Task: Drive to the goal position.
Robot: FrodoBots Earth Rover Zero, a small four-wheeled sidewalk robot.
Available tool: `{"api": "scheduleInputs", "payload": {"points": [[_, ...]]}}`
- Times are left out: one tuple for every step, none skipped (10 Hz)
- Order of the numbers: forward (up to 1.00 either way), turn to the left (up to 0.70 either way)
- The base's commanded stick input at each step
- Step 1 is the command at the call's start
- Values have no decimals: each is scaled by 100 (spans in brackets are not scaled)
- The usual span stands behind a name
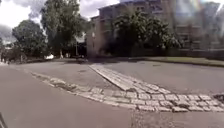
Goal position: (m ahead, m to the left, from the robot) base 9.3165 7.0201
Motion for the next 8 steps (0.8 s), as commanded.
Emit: {"api": "scheduleInputs", "payload": {"points": [[-70, 0], [-70, 0], [-70, 0], [-70, 0], [-70, 0], [-13, 0], [0, 0], [0, 38]]}}
